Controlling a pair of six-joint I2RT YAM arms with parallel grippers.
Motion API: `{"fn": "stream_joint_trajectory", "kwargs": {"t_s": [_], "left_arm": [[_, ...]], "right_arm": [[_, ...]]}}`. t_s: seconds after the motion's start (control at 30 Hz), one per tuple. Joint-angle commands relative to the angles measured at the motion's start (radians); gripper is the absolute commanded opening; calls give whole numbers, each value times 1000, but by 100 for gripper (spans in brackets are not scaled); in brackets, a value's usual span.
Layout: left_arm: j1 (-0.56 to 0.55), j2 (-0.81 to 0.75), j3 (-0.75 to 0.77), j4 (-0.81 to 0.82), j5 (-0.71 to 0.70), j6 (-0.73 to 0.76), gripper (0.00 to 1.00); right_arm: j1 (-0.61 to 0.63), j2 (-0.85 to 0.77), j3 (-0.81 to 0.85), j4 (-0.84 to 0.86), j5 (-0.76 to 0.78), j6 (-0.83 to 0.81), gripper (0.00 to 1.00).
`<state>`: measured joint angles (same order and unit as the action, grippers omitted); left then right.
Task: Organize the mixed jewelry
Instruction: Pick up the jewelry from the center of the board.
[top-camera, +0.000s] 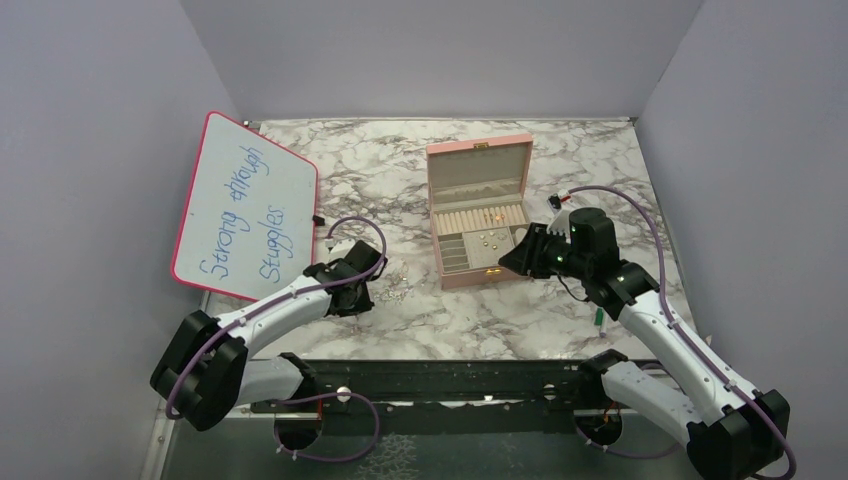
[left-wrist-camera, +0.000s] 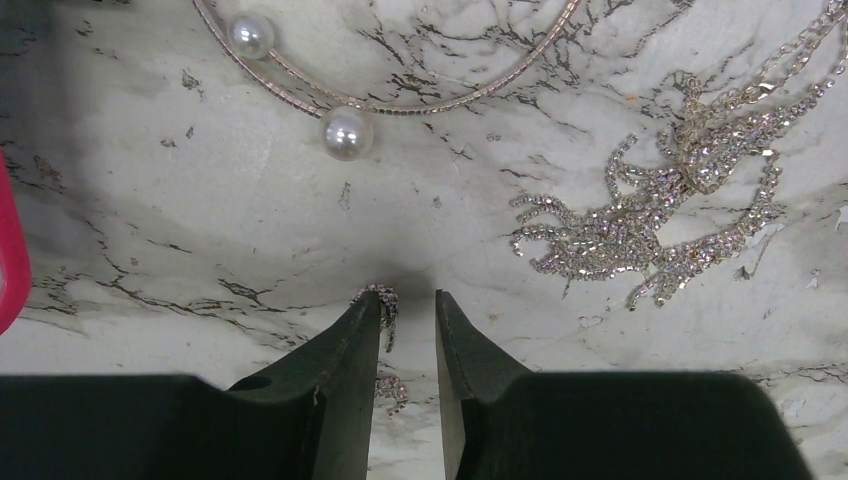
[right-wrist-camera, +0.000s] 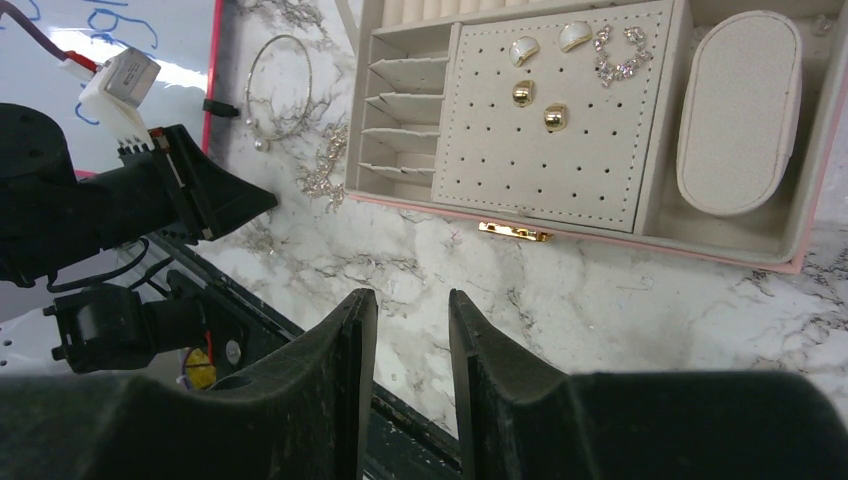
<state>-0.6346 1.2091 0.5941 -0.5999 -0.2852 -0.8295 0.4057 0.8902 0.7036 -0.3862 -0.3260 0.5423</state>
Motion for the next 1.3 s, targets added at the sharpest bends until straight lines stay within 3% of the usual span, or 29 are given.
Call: {"fn": "stream_joint_trajectory", "kwargs": {"t_s": [0.0,0.1,0.47,0.63,0.87,1.27], "left_arm": [[4,10,8,6,12,-8,27],[4,13,8,10,9,-5,26],[4,24,28,38,62,22,0],[4,-8,25,68,115,42,0],[4,6,14,66,81,36,31],[4,40,39,65,37,50,33]], "right_arm": [[4,-11,-12,17,10,-6,37],[4,-13,-13,17,11,-4,37],[4,-22,-13,7,17,-3,36],[3,-23,-15,6,17,1,36],[3,-26,-13,5,18,-1,36],[4,-27,-12,4,18,-4,36]]}}
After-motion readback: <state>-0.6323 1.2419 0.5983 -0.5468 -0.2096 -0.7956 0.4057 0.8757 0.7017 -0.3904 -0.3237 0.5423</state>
